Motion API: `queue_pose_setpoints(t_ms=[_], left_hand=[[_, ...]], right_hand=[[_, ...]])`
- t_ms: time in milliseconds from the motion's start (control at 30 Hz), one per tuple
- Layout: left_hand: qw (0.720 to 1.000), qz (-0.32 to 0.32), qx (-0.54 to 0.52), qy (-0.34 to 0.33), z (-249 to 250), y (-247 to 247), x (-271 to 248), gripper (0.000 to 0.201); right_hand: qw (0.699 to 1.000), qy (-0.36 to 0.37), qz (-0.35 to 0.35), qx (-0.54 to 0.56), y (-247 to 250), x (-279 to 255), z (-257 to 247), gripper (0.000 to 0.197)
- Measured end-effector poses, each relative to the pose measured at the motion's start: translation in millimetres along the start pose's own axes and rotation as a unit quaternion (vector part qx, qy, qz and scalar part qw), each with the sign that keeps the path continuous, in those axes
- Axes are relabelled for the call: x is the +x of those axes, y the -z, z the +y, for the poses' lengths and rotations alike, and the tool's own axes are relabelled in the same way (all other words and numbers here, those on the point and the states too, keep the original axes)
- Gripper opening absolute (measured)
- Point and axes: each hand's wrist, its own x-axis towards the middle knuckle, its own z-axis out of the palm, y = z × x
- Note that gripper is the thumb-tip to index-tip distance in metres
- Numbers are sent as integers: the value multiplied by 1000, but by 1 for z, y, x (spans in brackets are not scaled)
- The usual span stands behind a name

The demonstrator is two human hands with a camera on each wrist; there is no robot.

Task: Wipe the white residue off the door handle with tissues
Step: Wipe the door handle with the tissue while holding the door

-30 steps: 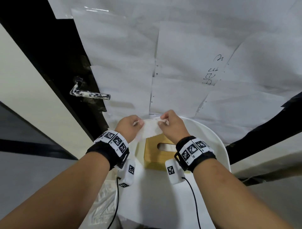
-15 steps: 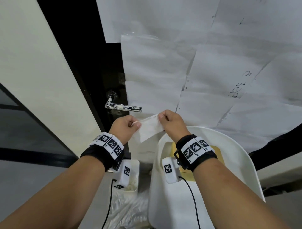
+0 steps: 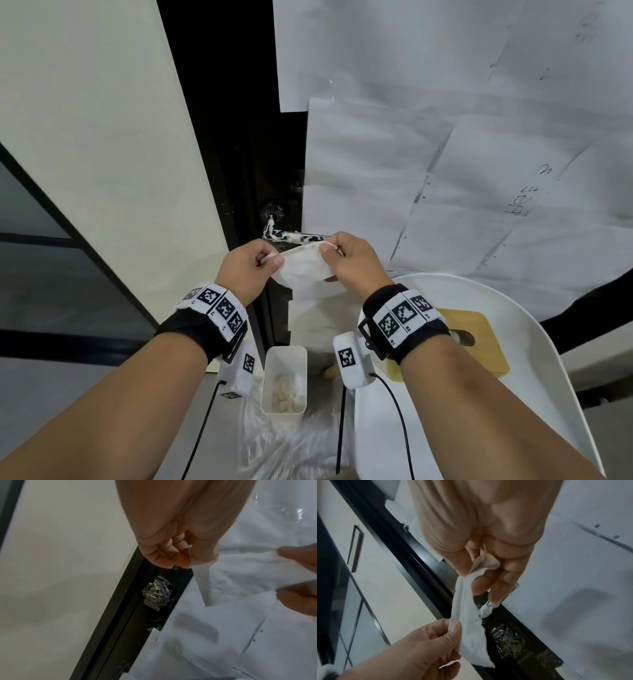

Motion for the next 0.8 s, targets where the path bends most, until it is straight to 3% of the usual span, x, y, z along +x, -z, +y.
queue_pose_setpoints(t_ms=[200, 467, 600, 800], left_hand=[[997, 57, -10, -45, 9, 9, 14, 11], [966, 257, 6, 2, 4, 21, 35, 53], [958, 284, -19, 40, 2, 21, 43, 57], [951, 302, -37, 49, -1, 22, 53, 44]], right_hand=[[998, 21, 52, 23, 18, 10, -29, 19], [986, 83, 144, 2, 40, 21, -44, 16], [988, 75, 130, -37, 40, 28, -34, 15], [984, 86, 65, -144, 37, 33, -18, 20]])
